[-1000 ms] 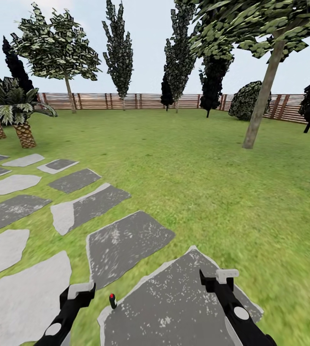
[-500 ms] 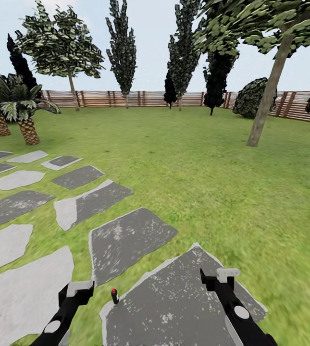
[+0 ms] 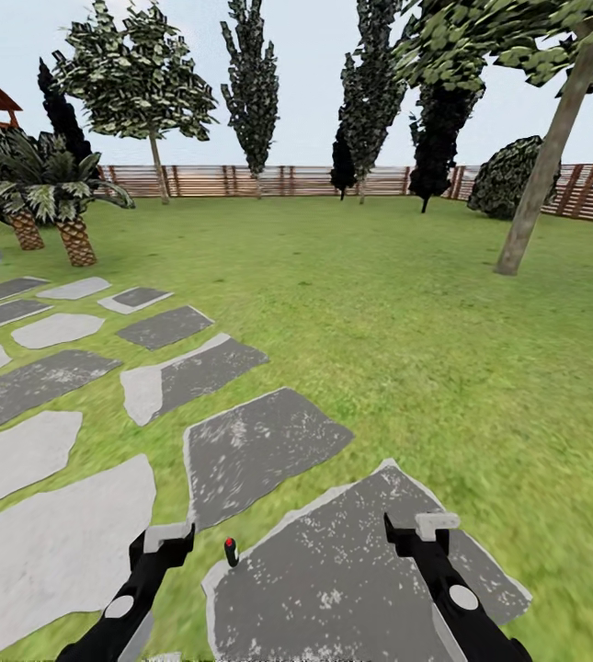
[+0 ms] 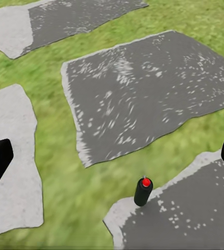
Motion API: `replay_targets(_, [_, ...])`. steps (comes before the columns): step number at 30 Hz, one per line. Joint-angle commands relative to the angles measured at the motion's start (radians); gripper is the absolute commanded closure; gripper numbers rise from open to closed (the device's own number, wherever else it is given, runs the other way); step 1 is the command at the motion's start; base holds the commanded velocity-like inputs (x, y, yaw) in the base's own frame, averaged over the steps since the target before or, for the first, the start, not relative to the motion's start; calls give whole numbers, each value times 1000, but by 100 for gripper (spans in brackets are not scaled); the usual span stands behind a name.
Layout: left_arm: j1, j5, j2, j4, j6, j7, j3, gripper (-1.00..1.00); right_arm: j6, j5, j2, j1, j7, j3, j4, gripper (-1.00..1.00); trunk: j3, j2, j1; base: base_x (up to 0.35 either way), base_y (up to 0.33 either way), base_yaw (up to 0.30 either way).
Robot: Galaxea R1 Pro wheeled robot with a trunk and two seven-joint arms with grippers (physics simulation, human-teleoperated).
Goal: In the garden, pick up the pesticide atomizer on the floor and spray pesticide onto both trees until each tree trunk is fully covered.
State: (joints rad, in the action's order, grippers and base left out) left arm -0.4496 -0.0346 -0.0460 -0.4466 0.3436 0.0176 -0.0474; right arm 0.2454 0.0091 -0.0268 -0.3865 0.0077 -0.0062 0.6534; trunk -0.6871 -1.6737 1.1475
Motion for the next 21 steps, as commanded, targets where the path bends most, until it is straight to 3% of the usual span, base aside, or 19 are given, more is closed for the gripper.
replay_targets(1, [0,0,0,0,0,-1,0,-100,0,0,0,0,0,0,0,-100,-5,-7,4,0,0,127])
replay_targets(16, [1,1,0,-1,1,-5,3,-100,0,0,-1,0,0,0,-2,-100,-71,-112,61,0,0,126])
replay_targets(21, [2,7,2,-1,4,-5,8,-100,0,0,-1,0,0,0,-2,-100,-78,-112,61,9,0,126])
